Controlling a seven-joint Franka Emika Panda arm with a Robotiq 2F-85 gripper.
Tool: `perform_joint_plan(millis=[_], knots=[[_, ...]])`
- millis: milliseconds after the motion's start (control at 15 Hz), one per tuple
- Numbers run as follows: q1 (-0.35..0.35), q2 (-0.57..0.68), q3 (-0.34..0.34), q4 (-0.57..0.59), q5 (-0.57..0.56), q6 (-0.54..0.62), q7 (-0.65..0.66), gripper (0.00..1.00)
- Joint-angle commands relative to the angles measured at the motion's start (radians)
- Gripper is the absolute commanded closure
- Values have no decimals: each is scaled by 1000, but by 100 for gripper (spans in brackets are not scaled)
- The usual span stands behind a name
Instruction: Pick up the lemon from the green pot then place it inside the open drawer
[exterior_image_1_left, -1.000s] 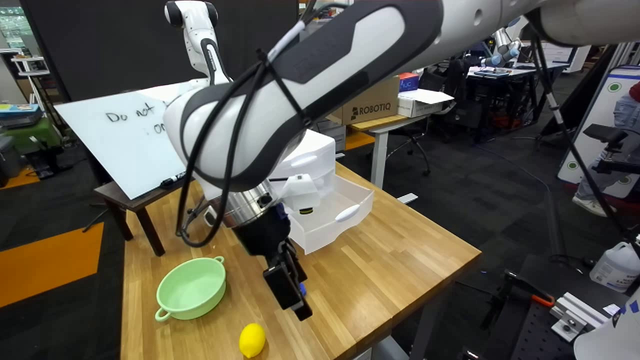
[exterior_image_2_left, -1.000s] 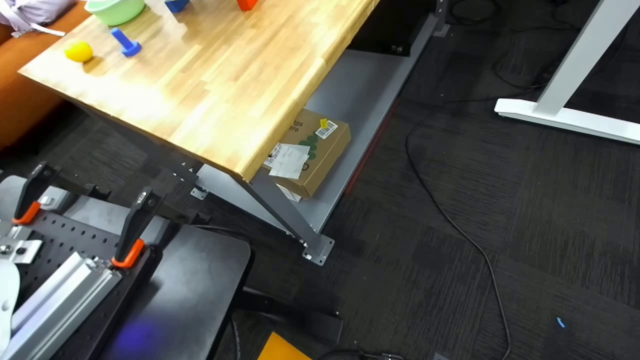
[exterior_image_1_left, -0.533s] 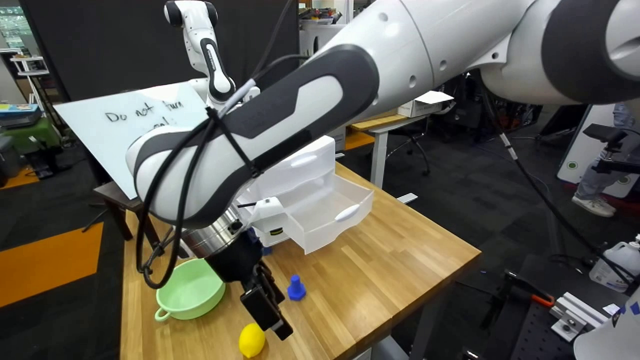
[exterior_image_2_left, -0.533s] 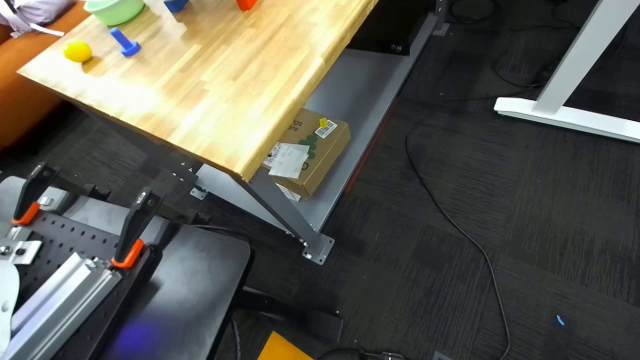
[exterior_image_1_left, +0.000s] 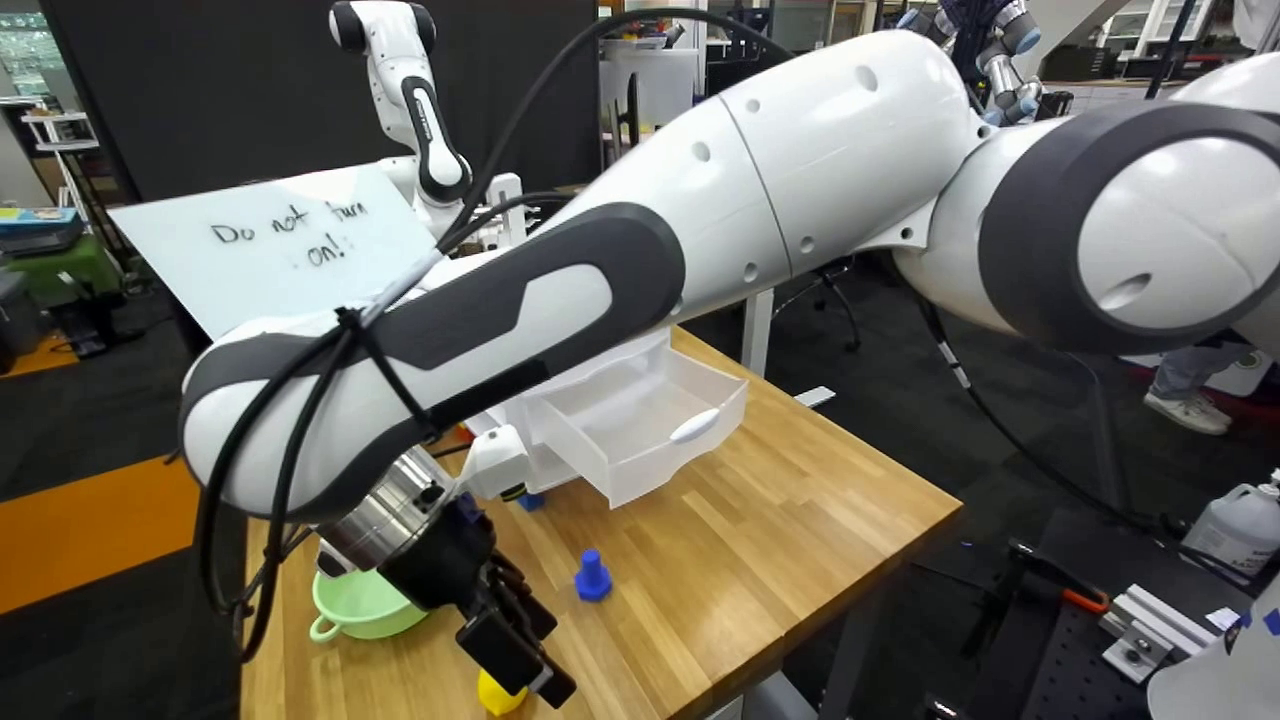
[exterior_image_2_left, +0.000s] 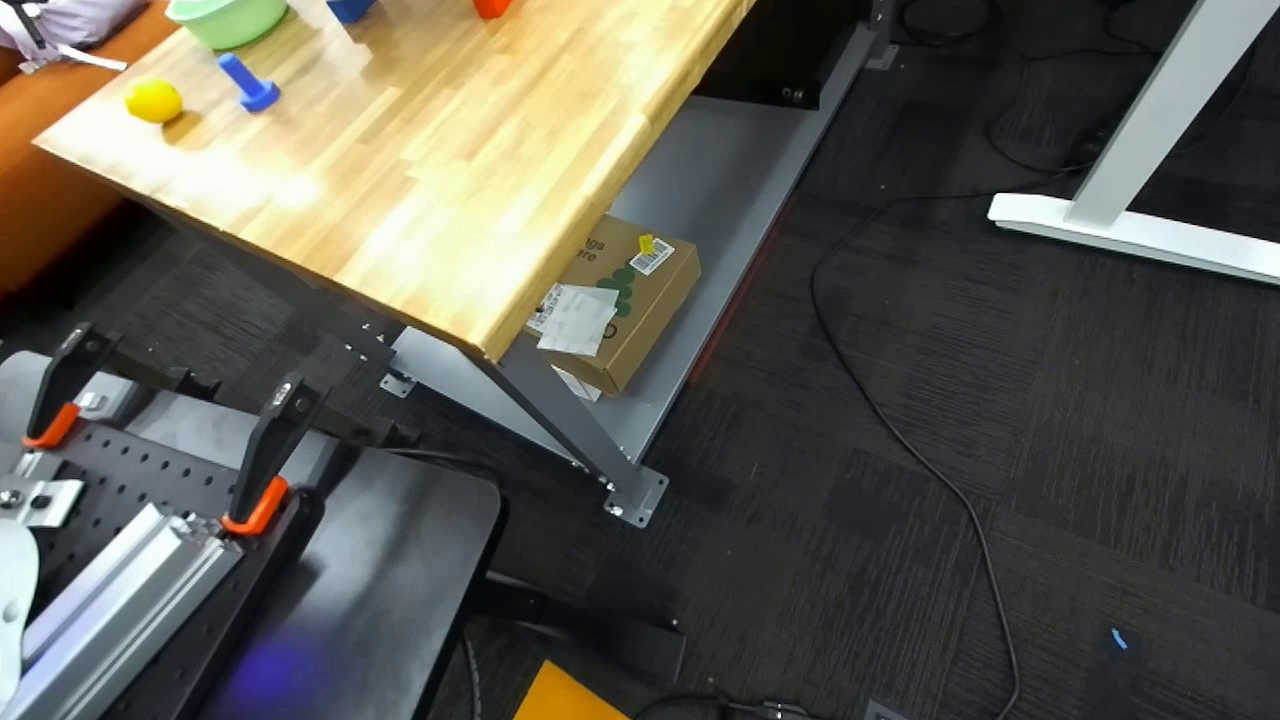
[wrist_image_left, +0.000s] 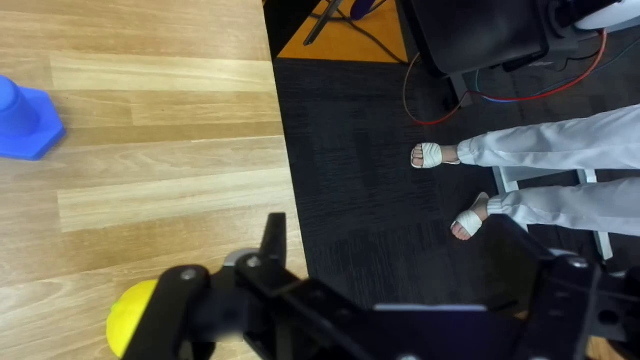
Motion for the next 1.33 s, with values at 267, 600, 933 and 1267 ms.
perform_joint_plan(millis=[267, 600, 933, 1267], knots=[[0, 4, -1, 15, 0, -14, -3, 0], [-5, 4, 1, 21, -1, -20, -19, 0], [17, 27, -10, 136, -57, -117, -116, 0], [35, 66, -21, 236, -104, -179, -250, 0]])
